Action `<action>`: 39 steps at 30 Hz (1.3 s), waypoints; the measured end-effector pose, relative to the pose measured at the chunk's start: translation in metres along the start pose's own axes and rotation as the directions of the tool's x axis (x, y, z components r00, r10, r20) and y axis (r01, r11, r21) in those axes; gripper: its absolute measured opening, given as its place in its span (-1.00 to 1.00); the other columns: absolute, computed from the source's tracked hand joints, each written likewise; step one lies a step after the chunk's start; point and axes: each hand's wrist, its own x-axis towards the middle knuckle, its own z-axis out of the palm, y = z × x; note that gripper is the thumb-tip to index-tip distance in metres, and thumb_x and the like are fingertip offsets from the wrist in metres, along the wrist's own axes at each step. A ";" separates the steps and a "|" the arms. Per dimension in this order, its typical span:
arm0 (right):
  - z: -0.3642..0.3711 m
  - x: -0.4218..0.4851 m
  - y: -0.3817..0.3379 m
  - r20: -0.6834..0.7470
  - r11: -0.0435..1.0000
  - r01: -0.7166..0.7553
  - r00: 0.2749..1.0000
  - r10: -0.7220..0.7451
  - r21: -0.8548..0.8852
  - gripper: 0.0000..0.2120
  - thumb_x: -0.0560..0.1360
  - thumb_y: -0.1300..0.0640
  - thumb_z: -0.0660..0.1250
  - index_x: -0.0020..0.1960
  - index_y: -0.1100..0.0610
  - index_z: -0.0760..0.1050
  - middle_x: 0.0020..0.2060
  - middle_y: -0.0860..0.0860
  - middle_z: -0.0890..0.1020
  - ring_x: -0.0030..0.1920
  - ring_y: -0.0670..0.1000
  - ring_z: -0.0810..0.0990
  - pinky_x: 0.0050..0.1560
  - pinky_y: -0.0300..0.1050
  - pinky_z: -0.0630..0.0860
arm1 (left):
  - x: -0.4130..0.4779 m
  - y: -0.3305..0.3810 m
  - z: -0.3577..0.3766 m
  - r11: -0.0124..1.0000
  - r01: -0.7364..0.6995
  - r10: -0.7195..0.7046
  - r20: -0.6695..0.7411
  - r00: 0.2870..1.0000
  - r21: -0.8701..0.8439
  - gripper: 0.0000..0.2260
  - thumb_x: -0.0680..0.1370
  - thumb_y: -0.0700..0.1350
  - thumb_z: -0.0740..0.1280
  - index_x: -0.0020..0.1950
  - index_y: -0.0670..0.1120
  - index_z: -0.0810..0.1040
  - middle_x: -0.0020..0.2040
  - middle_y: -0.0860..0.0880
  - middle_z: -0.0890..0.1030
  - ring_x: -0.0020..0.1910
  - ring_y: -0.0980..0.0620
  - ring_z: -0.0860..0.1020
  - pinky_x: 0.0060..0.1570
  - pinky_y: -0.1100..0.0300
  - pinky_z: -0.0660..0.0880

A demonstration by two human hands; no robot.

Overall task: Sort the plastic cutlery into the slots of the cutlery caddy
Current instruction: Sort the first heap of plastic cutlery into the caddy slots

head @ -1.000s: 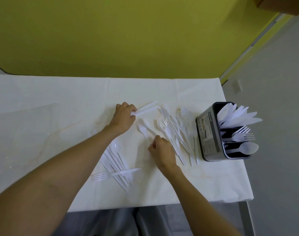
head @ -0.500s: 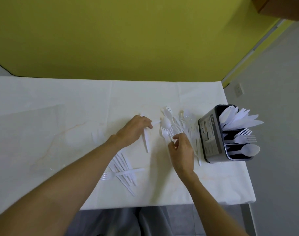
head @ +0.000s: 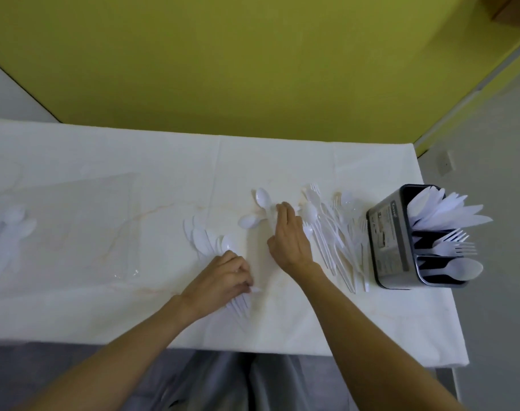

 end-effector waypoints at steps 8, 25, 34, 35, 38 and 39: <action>0.000 0.010 0.003 0.096 0.981 0.018 0.995 0.001 -0.193 -0.68 0.49 0.42 0.24 0.21 0.26 0.37 0.11 0.16 0.48 0.15 0.16 0.39 -0.01 -0.10 0.36 | 0.022 -0.011 -0.008 0.997 -0.030 0.030 -0.010 0.999 0.069 -0.83 0.43 -0.23 0.47 -0.06 -0.01 0.60 -0.03 0.08 0.55 0.01 0.05 0.40 -0.07 0.13 0.49; 0.016 -0.043 -0.012 0.263 0.983 0.053 0.960 -0.100 0.178 -0.65 0.52 -0.05 0.37 0.21 0.10 0.44 0.08 -0.02 0.51 -0.09 -0.06 0.50 -0.01 -0.18 0.53 | -0.016 0.015 -0.002 0.589 0.672 -0.798 -0.188 0.573 -0.449 -0.77 0.57 -0.15 0.33 0.21 -0.11 0.45 0.07 0.00 0.44 -0.03 0.09 0.49 -0.03 0.32 0.41; -0.002 -0.056 0.015 0.060 0.913 -0.268 0.963 0.262 0.307 -0.86 0.55 0.10 0.36 0.05 0.11 0.47 -0.20 -0.04 0.58 -0.19 -0.05 0.56 -0.15 -0.29 0.48 | 0.032 0.007 -0.004 0.543 0.632 -0.818 -0.181 0.545 -0.553 -0.76 0.57 -0.15 0.33 0.21 -0.15 0.45 0.09 -0.07 0.43 0.04 -0.03 0.51 0.09 0.09 0.50; -0.004 -0.057 0.018 0.048 0.898 -0.297 0.953 0.298 0.325 -0.84 0.55 0.10 0.37 0.09 0.11 0.46 -0.21 -0.04 0.59 -0.19 -0.06 0.57 -0.12 -0.24 0.51 | 0.031 0.009 -0.005 0.530 0.641 -0.830 -0.184 0.527 -0.555 -0.75 0.56 -0.12 0.34 0.20 -0.15 0.43 0.09 -0.08 0.43 0.04 -0.05 0.50 0.09 0.06 0.50; -0.005 -0.058 0.019 0.020 0.883 -0.320 0.942 0.334 0.342 -0.73 0.55 0.12 0.37 0.21 0.12 0.42 -0.25 -0.03 0.58 -0.23 -0.09 0.57 -0.10 -0.21 0.52 | 0.017 0.022 -0.003 0.493 0.691 -0.851 -0.128 0.509 -0.529 -0.64 0.50 0.01 0.41 0.15 -0.13 0.38 0.05 -0.03 0.41 0.00 -0.02 0.46 0.03 0.11 0.50; -0.004 -0.059 0.017 0.006 0.887 -0.311 0.944 0.329 0.341 -0.70 0.54 0.13 0.37 0.23 0.12 0.40 -0.25 -0.02 0.57 -0.23 -0.08 0.56 -0.09 -0.18 0.55 | 0.011 0.027 -0.001 0.487 0.714 -0.851 -0.091 0.516 -0.503 -0.61 0.47 0.04 0.44 0.14 -0.12 0.38 0.03 0.00 0.40 0.00 0.02 0.44 0.02 0.16 0.48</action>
